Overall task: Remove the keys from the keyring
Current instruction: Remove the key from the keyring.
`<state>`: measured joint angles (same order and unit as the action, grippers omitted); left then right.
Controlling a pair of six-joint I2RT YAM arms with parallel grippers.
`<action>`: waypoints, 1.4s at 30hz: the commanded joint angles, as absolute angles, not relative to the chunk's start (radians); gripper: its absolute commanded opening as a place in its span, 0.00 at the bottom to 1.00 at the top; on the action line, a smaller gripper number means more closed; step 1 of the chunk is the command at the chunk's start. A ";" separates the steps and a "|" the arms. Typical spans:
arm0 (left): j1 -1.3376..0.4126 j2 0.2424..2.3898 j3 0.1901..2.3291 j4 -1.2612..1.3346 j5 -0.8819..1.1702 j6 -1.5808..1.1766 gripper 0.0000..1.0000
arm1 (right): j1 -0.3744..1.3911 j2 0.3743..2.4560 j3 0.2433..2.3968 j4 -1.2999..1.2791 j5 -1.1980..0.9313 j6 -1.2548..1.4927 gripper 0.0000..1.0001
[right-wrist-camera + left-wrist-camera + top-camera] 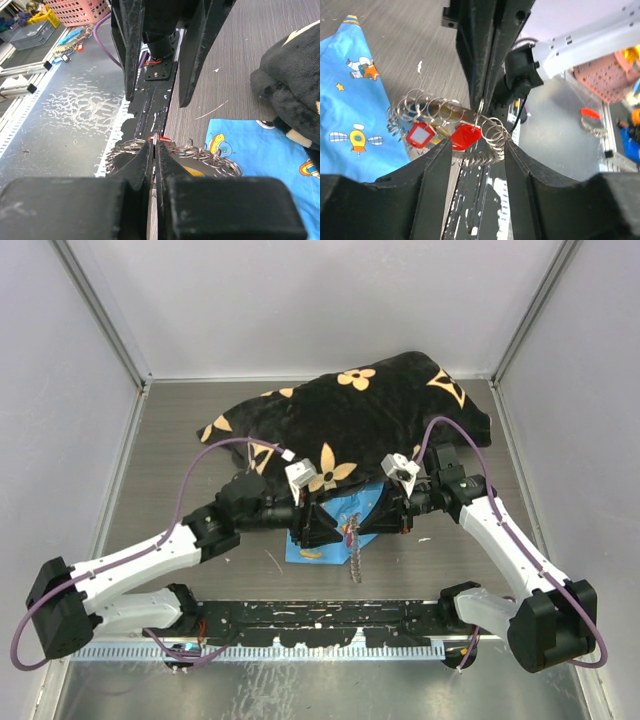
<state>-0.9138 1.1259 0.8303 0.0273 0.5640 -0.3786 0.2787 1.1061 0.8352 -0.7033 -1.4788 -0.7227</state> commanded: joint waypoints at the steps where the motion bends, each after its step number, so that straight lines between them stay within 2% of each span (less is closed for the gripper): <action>1: -0.909 1.044 0.644 0.504 0.409 -0.645 0.50 | 0.269 1.078 0.840 -0.671 -1.550 -0.703 0.01; 6: -0.909 1.083 0.517 0.806 0.391 -0.774 0.51 | 0.263 1.079 0.837 -0.662 -1.552 -0.694 0.01; 15: -0.909 1.224 0.512 1.033 0.413 -0.865 0.45 | 0.257 1.082 0.832 -0.649 -1.555 -0.680 0.01; 24: -0.909 1.253 0.505 1.040 0.443 -0.871 0.43 | 0.256 1.084 0.829 -0.644 -1.555 -0.676 0.01; 37: -0.935 1.257 0.534 0.856 0.479 -0.786 0.39 | 0.256 1.085 0.827 -0.641 -1.555 -0.676 0.01; 42: -0.942 1.262 0.555 0.847 0.505 -0.781 0.33 | 0.256 1.085 0.828 -0.641 -1.555 -0.676 0.01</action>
<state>-0.9344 1.2644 0.5037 0.8364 0.4717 -0.8146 0.2596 1.1061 0.8200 -0.6666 -1.4960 -0.6823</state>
